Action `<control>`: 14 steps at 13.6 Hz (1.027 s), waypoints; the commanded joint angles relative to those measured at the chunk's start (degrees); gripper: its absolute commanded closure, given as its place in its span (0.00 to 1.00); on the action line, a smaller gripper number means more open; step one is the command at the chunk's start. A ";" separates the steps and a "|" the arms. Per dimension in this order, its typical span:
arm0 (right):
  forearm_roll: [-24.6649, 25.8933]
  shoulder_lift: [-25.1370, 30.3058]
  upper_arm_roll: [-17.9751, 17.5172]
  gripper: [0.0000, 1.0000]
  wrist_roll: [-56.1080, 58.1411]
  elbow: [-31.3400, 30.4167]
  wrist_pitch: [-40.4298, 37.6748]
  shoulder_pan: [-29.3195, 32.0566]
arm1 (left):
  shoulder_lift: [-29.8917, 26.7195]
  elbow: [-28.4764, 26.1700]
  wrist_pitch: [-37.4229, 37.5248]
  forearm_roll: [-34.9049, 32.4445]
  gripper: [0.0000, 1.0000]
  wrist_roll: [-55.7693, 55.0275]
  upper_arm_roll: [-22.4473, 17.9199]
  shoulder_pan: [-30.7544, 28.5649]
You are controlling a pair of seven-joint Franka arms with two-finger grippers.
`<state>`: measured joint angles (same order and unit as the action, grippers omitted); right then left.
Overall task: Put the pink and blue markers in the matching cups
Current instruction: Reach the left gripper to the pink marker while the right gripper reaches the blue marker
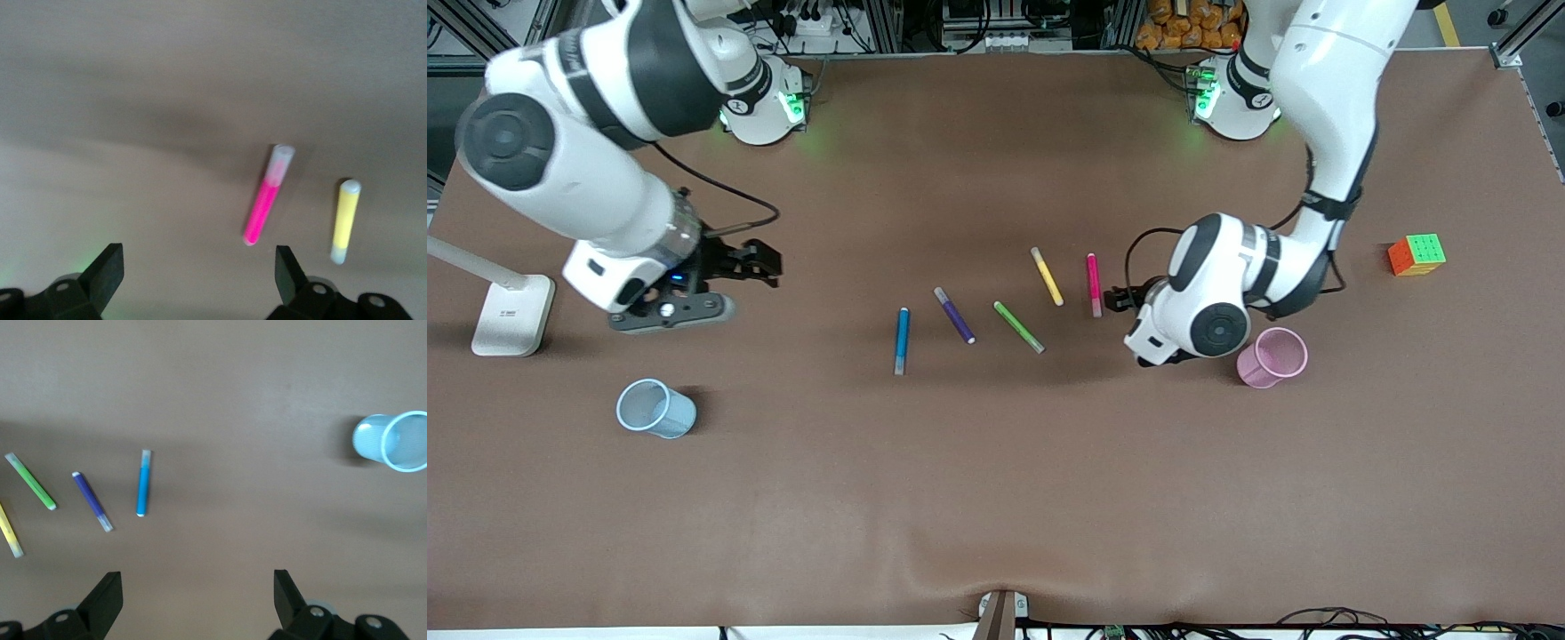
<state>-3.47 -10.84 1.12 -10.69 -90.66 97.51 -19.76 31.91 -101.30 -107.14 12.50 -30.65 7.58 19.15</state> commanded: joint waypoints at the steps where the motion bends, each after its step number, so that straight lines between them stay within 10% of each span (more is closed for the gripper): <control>1: -0.57 -2.95 0.46 0.00 -3.63 0.84 3.02 -2.65 | -0.36 -4.16 -6.83 1.83 0.00 -1.08 -0.02 1.24; 14: -1.01 -19.39 0.46 0.00 -10.75 0.05 18.14 -10.82 | 5.09 -3.90 -15.20 4.55 0.38 -0.91 -0.11 3.96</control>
<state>-3.70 -29.12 1.13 -19.57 -90.88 114.27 -28.45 36.44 -105.35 -121.21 16.04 -31.01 7.59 22.80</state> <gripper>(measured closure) 0.000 0.300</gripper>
